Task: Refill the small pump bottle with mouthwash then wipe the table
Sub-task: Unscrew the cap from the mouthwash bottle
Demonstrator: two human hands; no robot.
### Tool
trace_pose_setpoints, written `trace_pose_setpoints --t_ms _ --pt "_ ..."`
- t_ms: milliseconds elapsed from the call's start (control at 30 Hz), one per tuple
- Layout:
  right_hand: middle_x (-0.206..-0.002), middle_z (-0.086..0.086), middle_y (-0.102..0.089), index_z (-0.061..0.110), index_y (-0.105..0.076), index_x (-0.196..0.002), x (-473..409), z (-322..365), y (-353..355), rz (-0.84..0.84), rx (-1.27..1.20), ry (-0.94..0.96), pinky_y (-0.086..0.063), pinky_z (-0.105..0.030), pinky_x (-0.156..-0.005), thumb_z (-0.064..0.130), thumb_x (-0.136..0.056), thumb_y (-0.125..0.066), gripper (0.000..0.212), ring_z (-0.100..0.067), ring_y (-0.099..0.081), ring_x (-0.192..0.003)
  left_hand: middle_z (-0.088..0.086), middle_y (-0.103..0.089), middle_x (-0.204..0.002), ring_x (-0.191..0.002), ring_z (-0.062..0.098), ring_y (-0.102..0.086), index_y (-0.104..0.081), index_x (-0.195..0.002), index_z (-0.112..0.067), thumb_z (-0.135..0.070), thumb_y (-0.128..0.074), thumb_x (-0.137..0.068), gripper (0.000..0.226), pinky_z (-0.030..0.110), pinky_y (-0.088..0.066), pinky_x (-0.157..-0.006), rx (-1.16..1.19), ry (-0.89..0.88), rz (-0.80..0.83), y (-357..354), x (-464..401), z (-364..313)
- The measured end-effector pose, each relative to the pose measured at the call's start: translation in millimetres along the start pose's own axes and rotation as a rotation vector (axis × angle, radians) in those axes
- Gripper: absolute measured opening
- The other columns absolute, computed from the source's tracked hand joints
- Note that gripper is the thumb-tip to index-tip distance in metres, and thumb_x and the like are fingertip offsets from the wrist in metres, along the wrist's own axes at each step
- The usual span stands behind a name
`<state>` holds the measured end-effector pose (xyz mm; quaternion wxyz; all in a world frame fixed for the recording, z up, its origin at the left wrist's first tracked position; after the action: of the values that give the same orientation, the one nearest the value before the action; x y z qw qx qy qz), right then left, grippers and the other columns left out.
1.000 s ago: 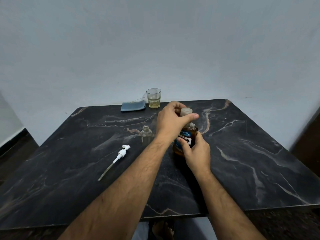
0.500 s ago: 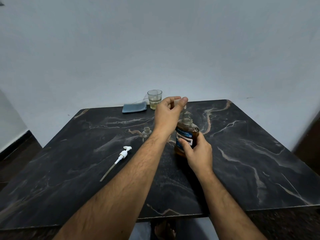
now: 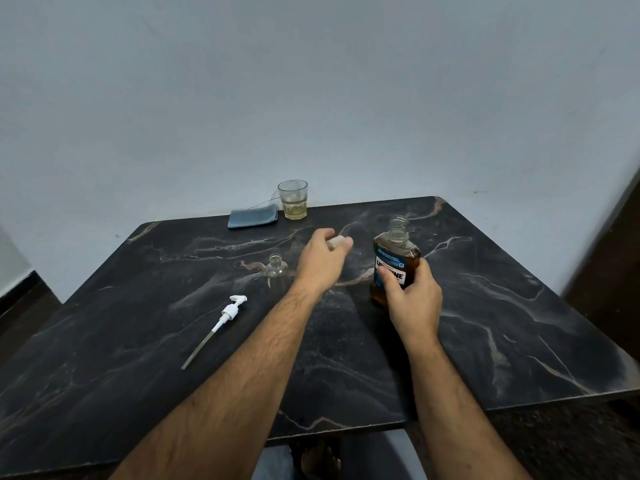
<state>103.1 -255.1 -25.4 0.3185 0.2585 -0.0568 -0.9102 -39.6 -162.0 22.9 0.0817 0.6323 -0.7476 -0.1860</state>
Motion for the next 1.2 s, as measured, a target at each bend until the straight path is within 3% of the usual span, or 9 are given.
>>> trace_pose_setpoints --t_ms 100,167,367,667,833,967,1033,1133,1200 --pt "-0.093 0.013 -0.064 0.02 -0.062 -0.108 -0.6 -1.4 2.5 -0.022 -0.017 -0.006 -0.054 -0.042 -0.084 0.034 -0.083 -0.076 0.032 -0.015 -0.066 -0.091 -0.002 -0.058 -0.115 -0.1 0.013 -0.057 -0.052 -0.115 -0.024 -0.036 -0.078 -0.08 0.045 0.023 -0.044 -0.071 -0.049 0.005 -0.066 -8.6 -4.7 6.6" --pt "-0.092 0.013 -0.064 0.019 -0.062 -0.107 -1.5 -2.9 3.2 -0.035 -0.023 -0.004 -0.053 -0.041 -0.084 0.033 -0.083 -0.076 0.031 -0.016 -0.065 -0.09 -0.003 -0.06 -0.112 -0.1 0.013 -0.057 -0.052 -0.106 -0.026 -0.033 -0.083 -0.074 0.045 0.021 -0.041 -0.066 -0.12 0.014 -0.071 -16.1 -8.0 11.5" --pt "-0.095 0.007 -0.068 0.017 -0.06 -0.105 -2.6 -5.9 1.2 -0.066 -0.04 -0.011 -0.047 -0.033 -0.079 0.034 -0.083 -0.075 0.031 -0.014 -0.063 -0.089 0.0 -0.068 -0.113 -0.104 0.017 -0.061 -0.067 -0.107 -0.026 -0.025 -0.085 -0.073 0.038 0.024 -0.043 -0.076 -0.274 0.05 -0.064 -34.1 -19.7 30.4" --pt "-0.091 0.018 -0.061 0.024 -0.058 -0.103 -2.1 -7.6 -2.0 -0.053 -0.037 -0.042 -0.038 -0.024 -0.075 0.036 -0.084 -0.074 0.028 -0.006 -0.058 -0.086 0.0 -0.071 -0.113 -0.104 0.015 -0.064 -0.068 -0.115 -0.021 -0.021 -0.074 -0.084 0.032 0.024 -0.048 -0.083 -0.387 -0.013 -0.091 -41.4 -33.1 43.5" --pt "-0.093 0.017 -0.062 0.026 -0.057 -0.105 -3.5 -8.9 -2.5 -0.042 -0.031 -0.057 -0.041 -0.025 -0.077 0.039 -0.084 -0.073 0.029 -0.006 -0.06 -0.089 0.001 -0.071 -0.11 -0.103 0.017 -0.064 -0.062 -0.126 -0.017 -0.018 -0.073 -0.082 0.045 0.027 -0.047 -0.085 -0.38 -0.035 -0.078 -45.9 -33.3 47.2" --pt "-0.095 0.015 -0.063 0.025 -0.057 -0.106 -2.8 -9.2 -1.7 -0.042 -0.029 -0.058 -0.042 -0.026 -0.077 0.039 -0.084 -0.073 0.03 -0.007 -0.06 -0.09 0.005 -0.063 -0.123 -0.11 0.02 -0.06 -0.053 -0.136 -0.017 -0.022 -0.083 -0.074 0.069 0.034 -0.049 -0.094 -0.371 -0.027 -0.054 -42.8 -27.7 47.0" --pt "-0.094 0.014 -0.064 0.024 -0.057 -0.104 -2.6 -8.5 -1.4 -0.043 -0.032 -0.051 -0.041 -0.025 -0.077 0.038 -0.084 -0.073 0.029 -0.008 -0.061 -0.089 0.004 -0.061 -0.126 -0.11 0.02 -0.06 -0.053 -0.136 -0.019 -0.024 -0.084 -0.074 0.069 0.037 -0.05 -0.096 -0.357 -0.045 -0.049 -40.2 -19.6 45.6" --pt "-0.094 0.011 -0.066 0.024 -0.057 -0.103 -2.6 -7.8 -0.4 -0.043 -0.042 -0.041 -0.042 -0.026 -0.077 0.037 -0.084 -0.073 0.028 -0.01 -0.062 -0.089 -0.001 -0.061 -0.122 -0.092 0.008 -0.062 -0.059 -0.128 -0.022 -0.026 -0.08 -0.078 0.054 0.02 -0.051 -0.082 -0.325 -0.143 -0.07 -35.7 -0.3 40.0" --pt "-0.092 0.011 -0.066 0.028 -0.056 -0.1 -1.8 -6.2 0.2 -0.044 -0.054 -0.028 -0.043 -0.027 -0.077 0.036 -0.084 -0.073 0.026 -0.01 -0.062 -0.088 -0.007 -0.06 -0.116 -0.081 0.0 -0.058 -0.063 -0.121 -0.025 -0.027 -0.076 -0.083 0.041 0.008 -0.041 -0.068 -0.315 -0.222 -0.135 -28.8 17.6 34.1"
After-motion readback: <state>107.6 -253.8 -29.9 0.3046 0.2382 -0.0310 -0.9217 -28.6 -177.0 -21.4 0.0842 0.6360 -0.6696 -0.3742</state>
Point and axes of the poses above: each hand's wrist, its own x-axis away from the middle knuckle, its own y-axis out of the back of the hand, z = x × y, the point moved 3 cm from there along -x, towards the middle knuckle
